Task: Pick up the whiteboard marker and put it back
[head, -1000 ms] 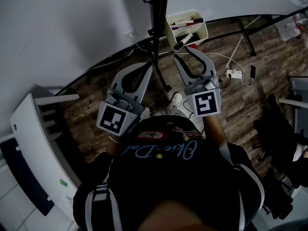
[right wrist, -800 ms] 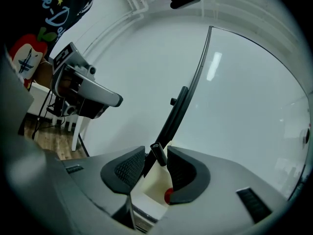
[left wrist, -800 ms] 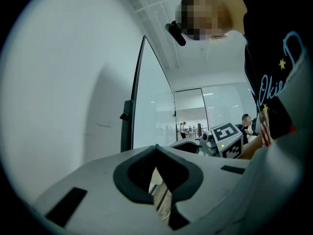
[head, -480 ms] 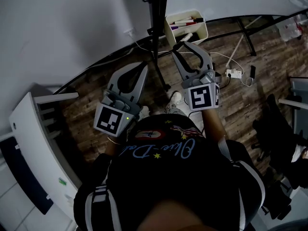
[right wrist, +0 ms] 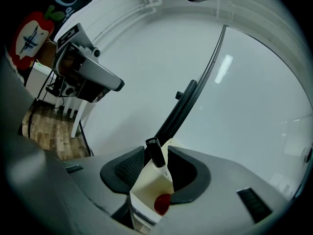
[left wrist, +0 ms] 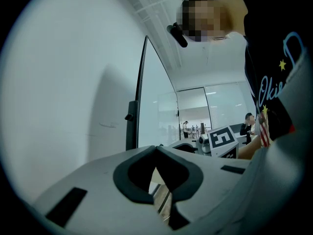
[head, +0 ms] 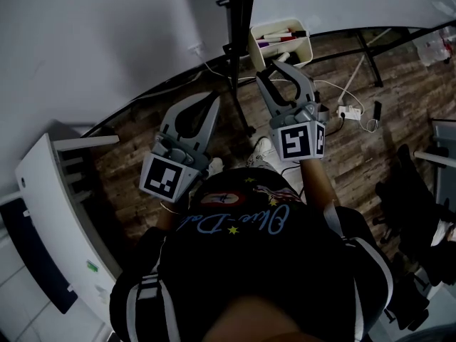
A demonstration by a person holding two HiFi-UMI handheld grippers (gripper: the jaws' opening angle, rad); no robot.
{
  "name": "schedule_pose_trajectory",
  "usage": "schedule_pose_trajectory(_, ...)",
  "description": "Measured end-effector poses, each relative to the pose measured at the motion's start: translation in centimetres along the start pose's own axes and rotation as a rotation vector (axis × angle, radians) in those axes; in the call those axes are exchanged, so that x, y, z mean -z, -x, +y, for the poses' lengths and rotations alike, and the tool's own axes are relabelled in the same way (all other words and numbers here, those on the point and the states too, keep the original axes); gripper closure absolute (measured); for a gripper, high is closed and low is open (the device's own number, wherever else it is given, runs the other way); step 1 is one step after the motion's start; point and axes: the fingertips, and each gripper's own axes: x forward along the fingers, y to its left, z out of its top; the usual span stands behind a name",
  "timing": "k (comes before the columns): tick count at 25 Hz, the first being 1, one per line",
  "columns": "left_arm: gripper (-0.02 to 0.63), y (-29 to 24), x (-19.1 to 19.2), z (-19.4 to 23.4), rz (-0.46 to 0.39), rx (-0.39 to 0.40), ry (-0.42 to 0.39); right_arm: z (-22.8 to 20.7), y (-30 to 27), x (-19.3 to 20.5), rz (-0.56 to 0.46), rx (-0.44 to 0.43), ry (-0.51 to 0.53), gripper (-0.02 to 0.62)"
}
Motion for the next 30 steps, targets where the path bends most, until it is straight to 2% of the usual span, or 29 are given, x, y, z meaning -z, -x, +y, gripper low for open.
schedule_pose_trajectory(9, 0.607, 0.1, 0.0, 0.8, -0.001, -0.022, -0.006, -0.1, -0.5, 0.0, -0.004, -0.009, 0.01, 0.479)
schedule_pose_trajectory(20, 0.607, -0.5, -0.5, 0.5, 0.001, -0.012, -0.025, -1.2, 0.5, -0.7, -0.039, 0.025, 0.024, 0.505)
schedule_pose_trajectory(30, 0.607, -1.5, -0.7, -0.3, -0.001, 0.007, -0.034, -2.7, 1.4, -1.0, -0.08, 0.046, -0.024, 0.512)
